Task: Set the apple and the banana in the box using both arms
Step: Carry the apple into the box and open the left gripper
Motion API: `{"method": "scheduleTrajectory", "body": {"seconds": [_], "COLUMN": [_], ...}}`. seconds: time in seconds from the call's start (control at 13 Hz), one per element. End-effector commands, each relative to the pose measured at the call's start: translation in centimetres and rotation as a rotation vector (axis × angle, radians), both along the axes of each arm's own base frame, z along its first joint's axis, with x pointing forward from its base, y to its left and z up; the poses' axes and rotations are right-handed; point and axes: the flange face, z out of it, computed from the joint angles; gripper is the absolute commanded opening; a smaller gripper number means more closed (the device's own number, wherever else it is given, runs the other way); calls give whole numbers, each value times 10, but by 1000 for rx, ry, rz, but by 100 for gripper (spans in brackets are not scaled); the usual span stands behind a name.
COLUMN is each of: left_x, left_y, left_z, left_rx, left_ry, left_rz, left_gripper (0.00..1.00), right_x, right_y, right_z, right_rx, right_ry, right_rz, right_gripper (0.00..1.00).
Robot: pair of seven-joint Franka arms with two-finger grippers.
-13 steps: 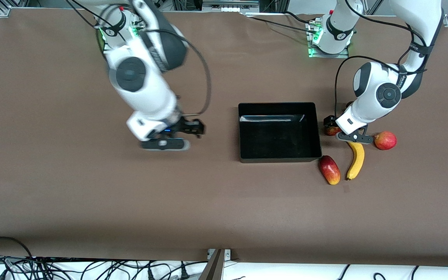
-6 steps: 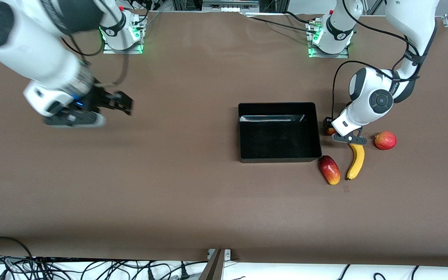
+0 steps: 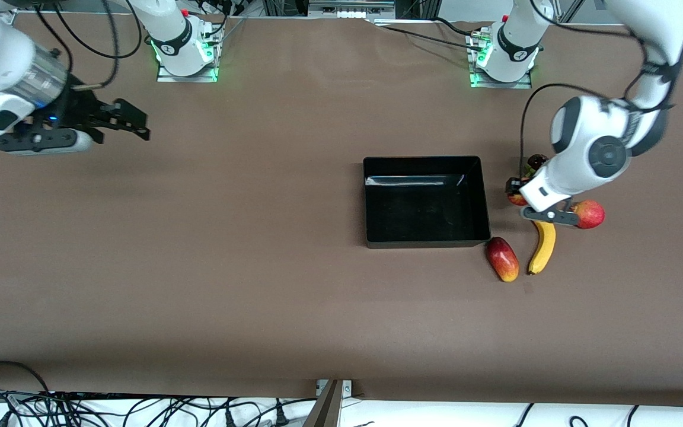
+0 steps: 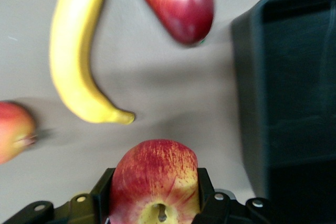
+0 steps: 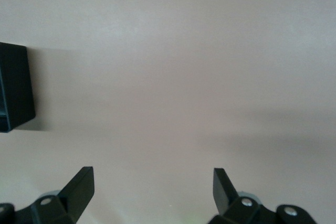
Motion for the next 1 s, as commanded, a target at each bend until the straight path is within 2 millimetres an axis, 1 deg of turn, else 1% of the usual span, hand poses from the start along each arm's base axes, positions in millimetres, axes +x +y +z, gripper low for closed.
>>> {"method": "scheduleTrajectory", "body": {"seconds": [0.0,0.08,0.15,0.23,0.31,0.38,0.46,0.62,0.69,0.85,0.92], "left_x": [20,16,11,9,4,0,-9,-29,-37,-49,-52], "left_y": [-65,-91,-116,-131,-148,-153,-160,-159,-158,-157,-156], "left_z": [52,44,32,18,3,-11,-24,-59,-74,-95,-101], "left_rx": [28,39,52,59,57,53,57,65,55,29,22], "left_ry": [45,53,58,60,67,59,55,57,42,6,-2], "left_rz": [47,103,155,208,200,210,218,211,210,212,213], "left_gripper": [14,15,16,19,19,19,20,20,22,23,25], "right_x": [-3,-2,-2,-2,-2,-2,-2,1,3,7,10], "right_y": [-25,-30,-31,-35,-37,-39,-38,-38,-37,-37,-37], "right_z": [1,2,1,2,1,3,4,8,11,19,23], "right_rx": [-21,-39,-50,-58,-76,-105,-115,-113,-113,-114,-112], "right_ry": [-11,-15,-14,-15,-10,-14,-18,-28,-34,-54,-62], "right_rz": [44,47,48,42,46,49,48,41,39,40,41], "right_gripper": [100,100,100,100,100,100,100,100,100,100,100]}}
